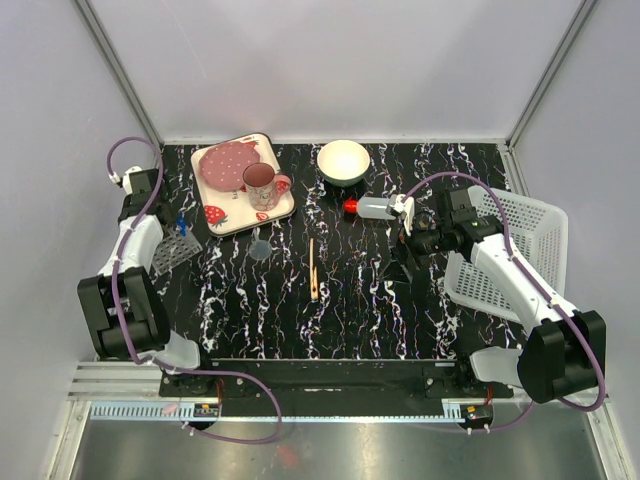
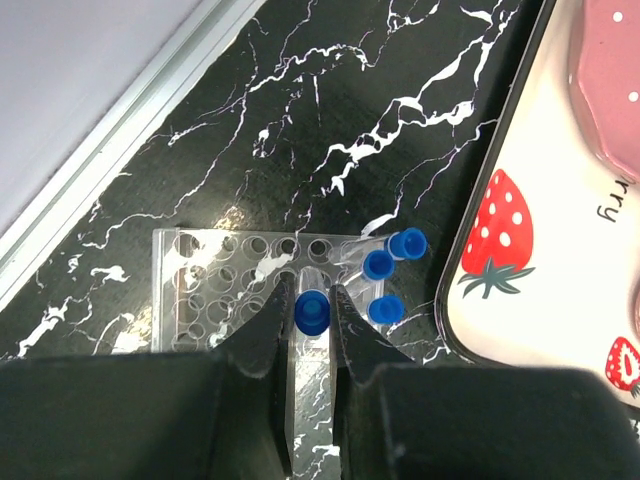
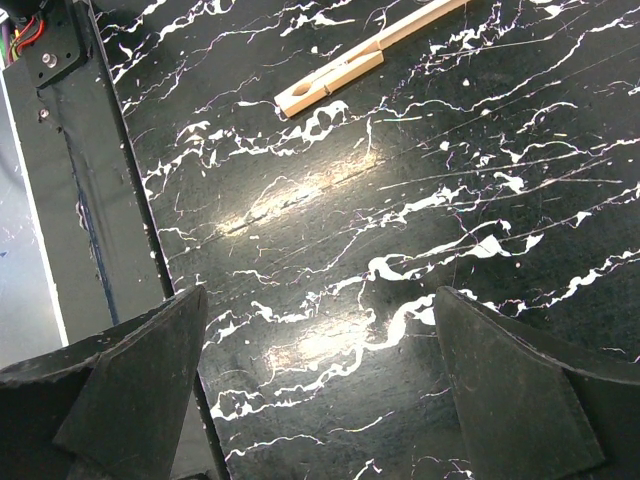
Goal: Organize the chemistry lab equipment
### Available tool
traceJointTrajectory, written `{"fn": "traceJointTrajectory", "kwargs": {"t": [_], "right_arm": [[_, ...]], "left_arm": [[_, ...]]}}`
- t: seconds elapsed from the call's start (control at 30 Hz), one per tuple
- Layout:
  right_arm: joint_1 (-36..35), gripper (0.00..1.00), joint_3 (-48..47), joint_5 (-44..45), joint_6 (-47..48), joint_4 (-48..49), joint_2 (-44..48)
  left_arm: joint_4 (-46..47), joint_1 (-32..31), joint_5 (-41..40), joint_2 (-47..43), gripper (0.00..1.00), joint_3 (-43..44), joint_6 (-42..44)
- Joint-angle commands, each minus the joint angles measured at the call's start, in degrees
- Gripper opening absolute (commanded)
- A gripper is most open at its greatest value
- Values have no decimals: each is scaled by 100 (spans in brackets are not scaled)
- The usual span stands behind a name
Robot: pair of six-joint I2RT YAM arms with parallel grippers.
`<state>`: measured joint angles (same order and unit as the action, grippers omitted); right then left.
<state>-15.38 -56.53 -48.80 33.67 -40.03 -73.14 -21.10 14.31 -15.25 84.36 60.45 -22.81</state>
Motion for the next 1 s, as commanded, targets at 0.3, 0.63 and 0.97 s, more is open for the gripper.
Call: {"fn": "traceJointTrajectory", "kwargs": {"t": [0.3, 0.63, 0.97], "right_arm": [[8, 100, 2, 107, 149, 162, -51], [8, 100, -16, 107, 166, 162, -77], [8, 100, -16, 142, 201, 127, -103]], "left_arm": [[396, 46, 145, 678, 7, 521, 101], [388, 64, 109, 758, 10, 381, 119], [388, 64, 127, 556, 39, 161, 5]]}}
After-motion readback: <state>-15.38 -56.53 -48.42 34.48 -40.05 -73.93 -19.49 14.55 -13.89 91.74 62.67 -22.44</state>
